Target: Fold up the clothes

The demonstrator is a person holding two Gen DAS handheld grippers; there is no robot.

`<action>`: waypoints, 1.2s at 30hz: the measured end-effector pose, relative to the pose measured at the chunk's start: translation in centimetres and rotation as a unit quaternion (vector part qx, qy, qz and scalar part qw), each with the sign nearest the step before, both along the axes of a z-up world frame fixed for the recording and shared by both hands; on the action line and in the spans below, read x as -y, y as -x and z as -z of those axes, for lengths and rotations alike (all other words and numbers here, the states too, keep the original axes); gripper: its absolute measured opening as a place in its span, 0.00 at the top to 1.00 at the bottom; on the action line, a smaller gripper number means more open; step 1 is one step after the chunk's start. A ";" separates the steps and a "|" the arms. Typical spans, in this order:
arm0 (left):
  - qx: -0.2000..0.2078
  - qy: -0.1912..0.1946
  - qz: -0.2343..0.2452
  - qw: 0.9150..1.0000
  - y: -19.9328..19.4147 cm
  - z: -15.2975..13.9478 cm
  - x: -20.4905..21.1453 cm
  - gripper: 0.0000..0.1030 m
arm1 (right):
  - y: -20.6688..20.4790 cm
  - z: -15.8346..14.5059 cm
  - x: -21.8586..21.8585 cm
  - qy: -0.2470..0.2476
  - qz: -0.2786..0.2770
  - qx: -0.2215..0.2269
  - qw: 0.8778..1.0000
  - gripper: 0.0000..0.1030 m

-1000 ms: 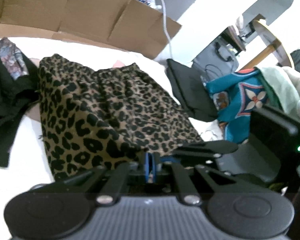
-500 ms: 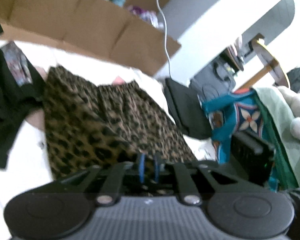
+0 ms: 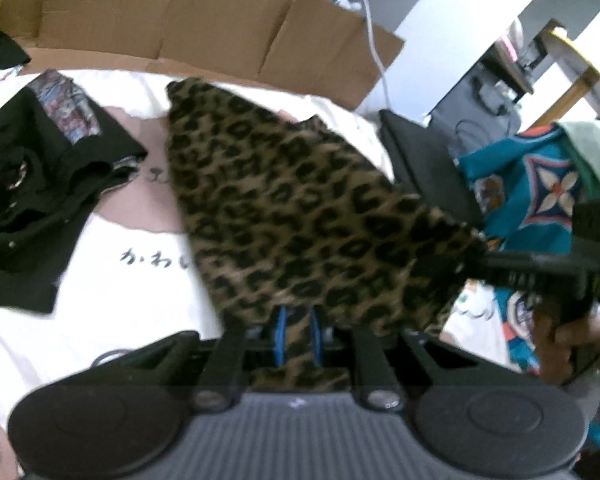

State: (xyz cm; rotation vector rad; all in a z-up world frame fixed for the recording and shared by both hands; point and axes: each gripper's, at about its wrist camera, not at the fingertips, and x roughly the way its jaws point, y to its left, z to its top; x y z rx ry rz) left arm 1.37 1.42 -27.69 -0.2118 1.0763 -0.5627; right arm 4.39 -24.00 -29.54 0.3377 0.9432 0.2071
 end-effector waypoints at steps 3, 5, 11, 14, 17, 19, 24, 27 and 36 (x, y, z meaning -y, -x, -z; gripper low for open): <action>-0.029 -0.017 -0.005 0.999 -0.1 1.6 -0.3 0.87 | -0.2 1.2 2.2 0.008 0.028 -0.007 1.000 0.99; -0.042 -0.032 -0.004 0.999 -0.3 2.5 0.0 0.87 | 0.0 1.9 3.5 0.012 0.044 -0.015 0.999 0.99; -0.052 -0.052 0.026 0.997 0.0 3.7 1.1 0.87 | 1.2 3.1 6.5 0.017 0.083 -0.028 0.996 0.99; -0.055 -0.060 0.033 0.996 -0.2 3.9 1.3 0.87 | 1.7 3.5 7.5 0.019 0.096 -0.031 0.995 0.99; -0.056 -0.072 0.043 0.995 -0.4 3.9 1.4 0.86 | 2.2 4.1 8.8 0.013 0.117 -0.034 0.993 0.99; -0.054 -0.084 0.053 0.994 -0.9 3.9 1.7 0.86 | 2.5 4.7 9.8 0.005 0.132 -0.035 0.991 0.99; -0.034 -0.110 0.079 0.990 -3.7 3.2 4.0 0.85 | 3.5 6.3 11.7 -0.021 0.171 -0.037 0.984 0.99; -0.021 -0.125 0.095 0.987 -5.4 2.7 5.7 0.85 | 4.1 6.9 12.7 -0.039 0.189 -0.034 0.981 0.99; 0.004 -0.171 0.122 0.978 -11.2 1.5 10.6 0.72 | 5.5 8.4 14.8 -0.082 0.229 -0.025 0.970 0.99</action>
